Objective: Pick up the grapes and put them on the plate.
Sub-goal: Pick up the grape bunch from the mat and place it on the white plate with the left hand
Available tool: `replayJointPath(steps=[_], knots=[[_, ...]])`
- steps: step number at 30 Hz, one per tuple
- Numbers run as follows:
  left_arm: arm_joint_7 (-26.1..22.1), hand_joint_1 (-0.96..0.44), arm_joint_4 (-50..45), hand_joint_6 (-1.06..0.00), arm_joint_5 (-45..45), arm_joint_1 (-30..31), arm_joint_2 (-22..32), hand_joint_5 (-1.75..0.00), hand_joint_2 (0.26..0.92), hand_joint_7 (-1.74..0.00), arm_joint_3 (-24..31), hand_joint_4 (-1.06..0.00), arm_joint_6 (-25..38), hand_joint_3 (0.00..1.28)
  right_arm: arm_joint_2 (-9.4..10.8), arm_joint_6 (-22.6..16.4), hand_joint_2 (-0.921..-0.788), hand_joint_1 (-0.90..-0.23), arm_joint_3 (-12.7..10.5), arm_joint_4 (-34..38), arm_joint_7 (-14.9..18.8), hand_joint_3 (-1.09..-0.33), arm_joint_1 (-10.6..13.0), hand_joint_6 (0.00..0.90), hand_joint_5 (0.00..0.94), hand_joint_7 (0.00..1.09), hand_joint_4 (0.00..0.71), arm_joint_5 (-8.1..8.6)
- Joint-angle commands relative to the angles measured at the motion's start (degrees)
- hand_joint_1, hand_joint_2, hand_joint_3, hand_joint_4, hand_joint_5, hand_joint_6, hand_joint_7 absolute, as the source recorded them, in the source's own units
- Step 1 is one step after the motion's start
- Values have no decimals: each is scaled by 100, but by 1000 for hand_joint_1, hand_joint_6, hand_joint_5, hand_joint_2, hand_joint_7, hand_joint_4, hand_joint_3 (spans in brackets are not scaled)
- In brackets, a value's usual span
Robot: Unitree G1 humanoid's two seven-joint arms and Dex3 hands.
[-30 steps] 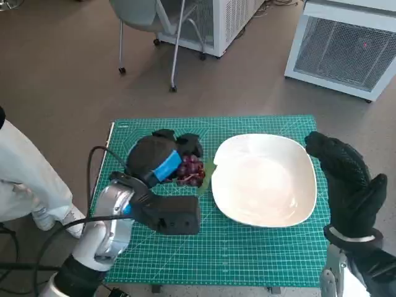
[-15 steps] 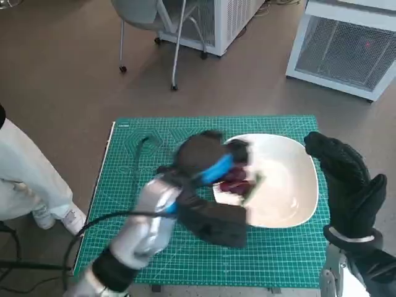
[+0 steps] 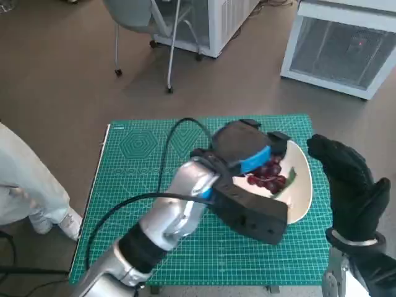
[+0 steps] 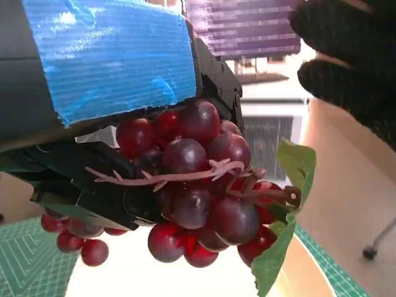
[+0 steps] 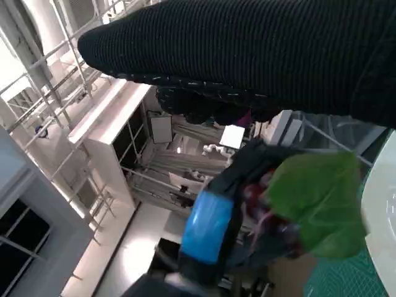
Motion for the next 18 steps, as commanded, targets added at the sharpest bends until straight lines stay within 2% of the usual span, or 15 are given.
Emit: replayJointPath(steps=[1,3,4,6,8,10,13,18], knots=[[40,1,345,-521,-80,-389,-219,-1321,921,-1288,-13,-538,-77,178,4,114,-921,-517,-17,-101,-81,-550,198,123,0,578,459,-39],[87,2,465,-476,-124,-448,-276,-1371,921,-1342,1,-486,-131,220,16,132,-921,-516,-19,-150,-106,-551,221,122,0,579,458,-49],[107,35,514,-452,-138,-469,-292,-1412,905,-1290,3,-462,-158,273,23,139,-921,-515,-17,-173,-119,-551,232,121,0,580,457,-54],[140,153,627,-450,-164,-513,-325,-1505,831,-993,3,-435,-212,445,40,149,-921,-511,-11,-220,-149,-551,255,120,0,582,454,-68],[148,276,736,-483,-191,-549,-363,-1612,741,-614,6,-409,-238,648,58,148,-921,-507,-3,-259,-183,-551,277,119,0,584,451,-89],[125,330,847,-511,-216,-586,-409,-1678,696,-405,6,-385,-230,759,73,136,-921,-502,-2,-280,-216,-551,294,117,0,586,449,-110],[59,362,1014,-518,-257,-648,-473,-1724,675,-256,-2,-362,-203,823,84,111,-921,-497,-10,-283,-253,-550,310,116,0,589,448,-127],[-43,374,1267,-495,-314,-773,-547,-1733,675,-163,-12,-355,-147,830,76,73,-921,-494,-25,-246,-270,-549,322,114,0,592,448,-123]])
